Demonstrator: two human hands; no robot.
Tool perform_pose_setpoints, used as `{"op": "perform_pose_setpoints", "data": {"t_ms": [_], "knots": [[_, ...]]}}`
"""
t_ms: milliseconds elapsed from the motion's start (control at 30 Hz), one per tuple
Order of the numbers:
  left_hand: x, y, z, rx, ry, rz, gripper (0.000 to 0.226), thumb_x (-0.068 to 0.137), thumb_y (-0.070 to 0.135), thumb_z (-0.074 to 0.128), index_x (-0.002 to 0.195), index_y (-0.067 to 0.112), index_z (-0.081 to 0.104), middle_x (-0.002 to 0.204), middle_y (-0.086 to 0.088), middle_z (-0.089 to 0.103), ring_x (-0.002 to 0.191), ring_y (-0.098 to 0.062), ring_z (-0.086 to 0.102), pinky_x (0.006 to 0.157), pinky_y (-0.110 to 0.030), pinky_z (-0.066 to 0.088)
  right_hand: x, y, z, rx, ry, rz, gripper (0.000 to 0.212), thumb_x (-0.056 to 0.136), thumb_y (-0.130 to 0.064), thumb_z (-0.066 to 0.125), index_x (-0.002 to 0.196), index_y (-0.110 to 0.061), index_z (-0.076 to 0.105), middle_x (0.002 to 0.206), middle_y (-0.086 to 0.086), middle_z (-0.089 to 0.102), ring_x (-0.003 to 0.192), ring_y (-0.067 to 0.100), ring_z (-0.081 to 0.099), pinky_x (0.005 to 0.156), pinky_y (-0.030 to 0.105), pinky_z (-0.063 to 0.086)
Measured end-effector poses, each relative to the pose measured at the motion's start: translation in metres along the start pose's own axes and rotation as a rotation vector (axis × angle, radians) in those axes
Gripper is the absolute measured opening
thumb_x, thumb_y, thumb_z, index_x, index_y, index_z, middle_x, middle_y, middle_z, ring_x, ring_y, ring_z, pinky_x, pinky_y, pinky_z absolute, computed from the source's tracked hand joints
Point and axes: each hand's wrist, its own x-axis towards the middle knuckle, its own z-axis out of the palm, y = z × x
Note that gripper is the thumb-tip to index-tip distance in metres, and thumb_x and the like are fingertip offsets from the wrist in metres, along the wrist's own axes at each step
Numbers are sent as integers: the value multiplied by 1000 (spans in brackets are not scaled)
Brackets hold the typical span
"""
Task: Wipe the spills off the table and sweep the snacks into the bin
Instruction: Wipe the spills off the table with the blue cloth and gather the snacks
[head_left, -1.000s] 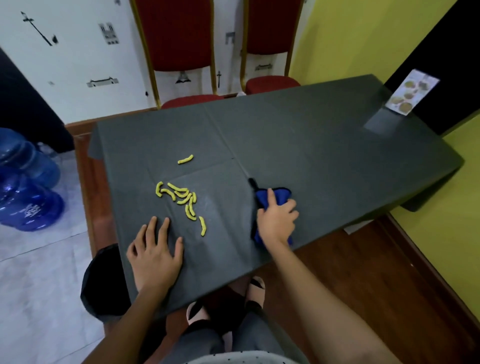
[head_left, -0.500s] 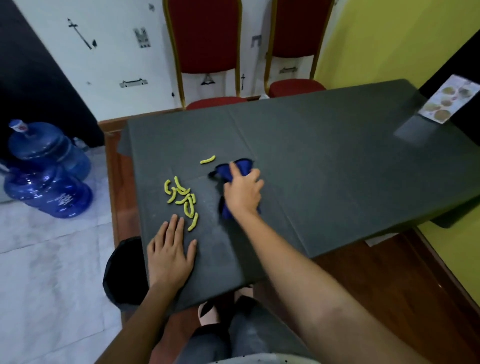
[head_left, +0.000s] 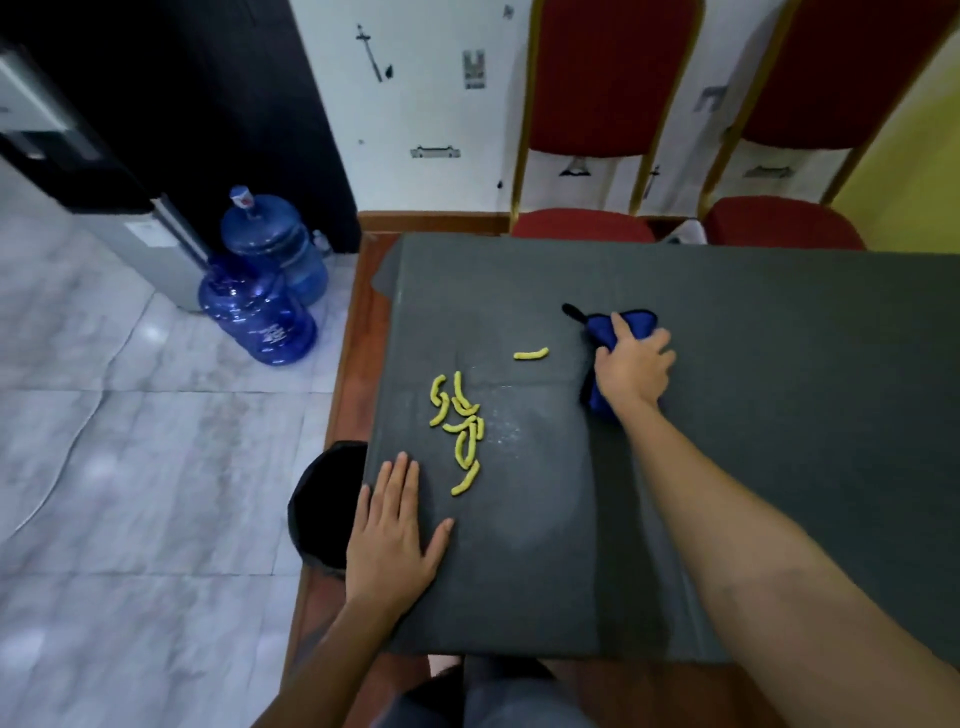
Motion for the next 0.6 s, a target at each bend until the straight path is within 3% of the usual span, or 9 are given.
{"op": "perform_pose_setpoints", "data": {"t_ms": [367, 433, 600], "knots": [[-3, -2, 5, -3, -3, -29, 76, 89, 59, 29, 148, 12, 26, 156, -4, 24, 145, -19, 15, 117, -34, 6, -66, -55, 23, -115, -163, -610, 51, 93, -33, 54, 141, -42, 39, 138, 10, 35, 110, 34, 44, 88, 44, 48], [-2, -2, 4, -4, -7, -25, 77, 89, 60, 27, 149, 11, 25, 156, -4, 24, 145, -20, 17, 117, -36, 9, -83, -47, 21, -77, -157, -591, 50, 93, -30, 53, 140, -41, 41, 136, 9, 35, 110, 32, 44, 88, 43, 46], [-2, -8, 4, -15, -17, -2, 77, 88, 59, 26, 148, 11, 26, 156, -5, 24, 145, -22, 19, 117, -37, 12, -88, 9, -7, 23, -64, -238, 50, 90, -30, 55, 137, -43, 44, 131, 10, 37, 112, 36, 43, 90, 46, 44]]}}
